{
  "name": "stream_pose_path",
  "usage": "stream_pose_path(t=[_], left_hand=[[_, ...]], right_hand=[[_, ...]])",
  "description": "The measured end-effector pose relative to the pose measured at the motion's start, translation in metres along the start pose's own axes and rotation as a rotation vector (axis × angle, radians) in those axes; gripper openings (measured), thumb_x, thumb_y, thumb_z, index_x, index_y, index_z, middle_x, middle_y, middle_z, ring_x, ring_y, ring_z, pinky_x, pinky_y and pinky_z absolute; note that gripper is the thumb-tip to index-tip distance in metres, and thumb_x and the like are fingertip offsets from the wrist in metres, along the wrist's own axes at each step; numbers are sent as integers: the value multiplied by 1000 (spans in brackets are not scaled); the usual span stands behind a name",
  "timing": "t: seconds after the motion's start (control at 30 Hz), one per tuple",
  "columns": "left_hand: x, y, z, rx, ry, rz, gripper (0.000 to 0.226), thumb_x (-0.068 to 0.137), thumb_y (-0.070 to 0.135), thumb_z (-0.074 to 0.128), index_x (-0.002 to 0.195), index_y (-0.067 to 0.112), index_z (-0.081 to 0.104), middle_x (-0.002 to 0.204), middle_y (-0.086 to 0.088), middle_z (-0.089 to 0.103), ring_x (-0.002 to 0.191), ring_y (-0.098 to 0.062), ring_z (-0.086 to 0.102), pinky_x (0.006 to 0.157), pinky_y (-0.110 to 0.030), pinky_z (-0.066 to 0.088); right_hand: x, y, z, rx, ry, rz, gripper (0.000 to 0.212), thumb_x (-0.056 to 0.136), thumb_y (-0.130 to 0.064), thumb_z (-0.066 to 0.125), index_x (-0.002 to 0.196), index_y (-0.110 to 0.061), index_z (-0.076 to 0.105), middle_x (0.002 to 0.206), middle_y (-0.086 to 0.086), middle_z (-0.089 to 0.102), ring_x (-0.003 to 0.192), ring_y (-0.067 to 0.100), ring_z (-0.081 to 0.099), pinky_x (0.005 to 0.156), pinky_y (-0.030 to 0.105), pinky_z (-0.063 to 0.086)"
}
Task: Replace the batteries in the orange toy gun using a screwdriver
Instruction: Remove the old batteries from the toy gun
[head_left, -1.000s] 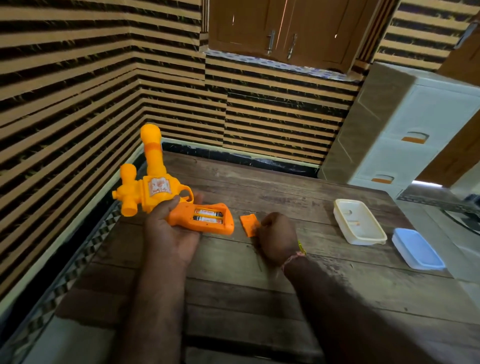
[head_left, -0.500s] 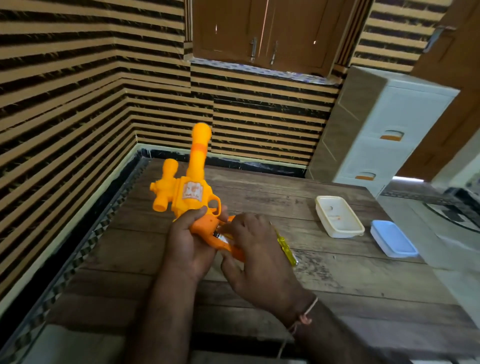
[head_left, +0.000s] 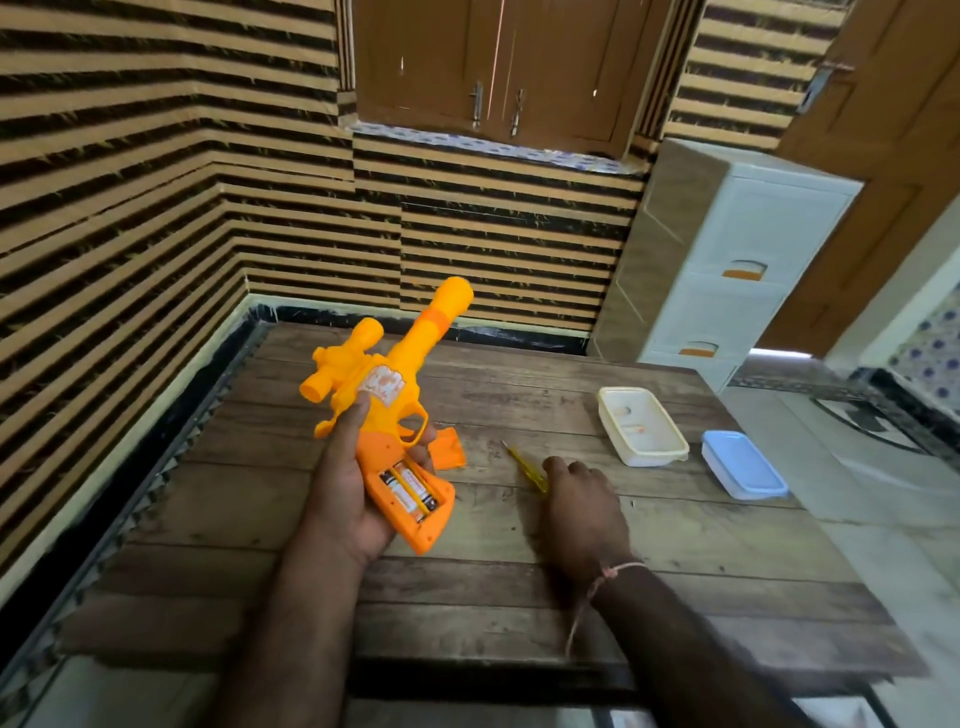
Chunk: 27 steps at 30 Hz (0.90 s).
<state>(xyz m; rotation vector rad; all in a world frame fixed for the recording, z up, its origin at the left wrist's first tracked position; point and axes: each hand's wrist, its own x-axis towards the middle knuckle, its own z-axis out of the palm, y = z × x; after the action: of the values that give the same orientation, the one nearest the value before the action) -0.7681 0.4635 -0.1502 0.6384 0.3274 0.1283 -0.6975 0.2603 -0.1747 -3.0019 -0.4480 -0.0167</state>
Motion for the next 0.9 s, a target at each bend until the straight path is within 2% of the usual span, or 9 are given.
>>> stream_pose_path(t=[0.07, 0.17, 0.23, 0.3, 0.4, 0.53, 0.73, 0.83, 0.9], left_hand=[[1, 1, -1, 2, -5, -13, 61, 80, 55, 61, 116, 6, 62, 91, -16, 68, 67, -19, 60, 60, -28, 55], [5, 3, -1, 0, 0, -18, 61, 80, 55, 61, 115, 5, 62, 91, -17, 69, 63, -17, 61, 59, -28, 55], [8, 4, 1, -2, 15, -19, 60, 83, 54, 59, 118, 5, 62, 92, -18, 69, 59, -16, 61, 57, -28, 55], [13, 2, 1, 19, 29, -19, 60, 84, 55, 59, 119, 5, 61, 92, -18, 70, 60, -17, 61, 57, -28, 54], [18, -1, 0, 73, 50, -34, 60, 85, 56, 58, 116, 5, 63, 96, -20, 70, 66, -20, 63, 61, -29, 54], [22, -4, 0, 127, 35, -27, 53, 89, 55, 54, 112, 8, 65, 94, -19, 71, 70, -22, 63, 64, -32, 53], [26, -10, 2, 225, 53, 15, 56, 87, 56, 57, 118, 11, 67, 108, -26, 68, 84, -30, 66, 65, -36, 54], [25, -12, 3, 244, 36, 21, 46, 88, 54, 55, 103, 15, 75, 111, -26, 68, 86, -30, 68, 62, -34, 55], [24, -12, 5, 249, 23, 22, 42, 89, 52, 54, 90, 19, 80, 108, -24, 69, 86, -30, 69, 61, -32, 55]], right_hand=[[0, 1, -2, 126, 18, 27, 37, 91, -15, 48, 125, -29, 43, 106, 10, 64, 98, 29, 59, 81, 37, 47], [-9, -1, -14, 781, 127, 85, 24, 94, -5, 46, 100, -24, 59, 74, 4, 60, 67, 23, 56, 60, 33, 44], [-22, -10, -37, 1427, 6, 152, 22, 96, -7, 48, 96, -13, 68, 71, 6, 54, 61, 17, 49, 55, 30, 41], [-30, -18, -61, 1835, -199, 97, 20, 91, -13, 59, 107, -6, 69, 76, 7, 56, 62, 14, 51, 57, 27, 44], [-36, -29, -73, 1825, -103, -46, 31, 77, -2, 69, 107, -8, 68, 71, 4, 57, 58, 12, 48, 51, 22, 42], [-37, -40, -60, 1589, 211, -137, 7, 86, -14, 68, 93, -13, 67, 56, 2, 48, 47, 14, 41, 44, 25, 37], [-40, -50, -48, 1439, 260, -224, 14, 88, -26, 64, 95, -14, 66, 69, 17, 61, 56, 19, 58, 49, 25, 50], [-42, -51, -44, 1385, 299, -271, 7, 89, -19, 64, 96, -19, 66, 72, 18, 61, 61, 30, 60, 52, 31, 51], [-42, -51, -44, 1404, 288, -298, 9, 89, -14, 63, 96, -18, 65, 73, 6, 67, 62, 18, 65, 53, 24, 52]])
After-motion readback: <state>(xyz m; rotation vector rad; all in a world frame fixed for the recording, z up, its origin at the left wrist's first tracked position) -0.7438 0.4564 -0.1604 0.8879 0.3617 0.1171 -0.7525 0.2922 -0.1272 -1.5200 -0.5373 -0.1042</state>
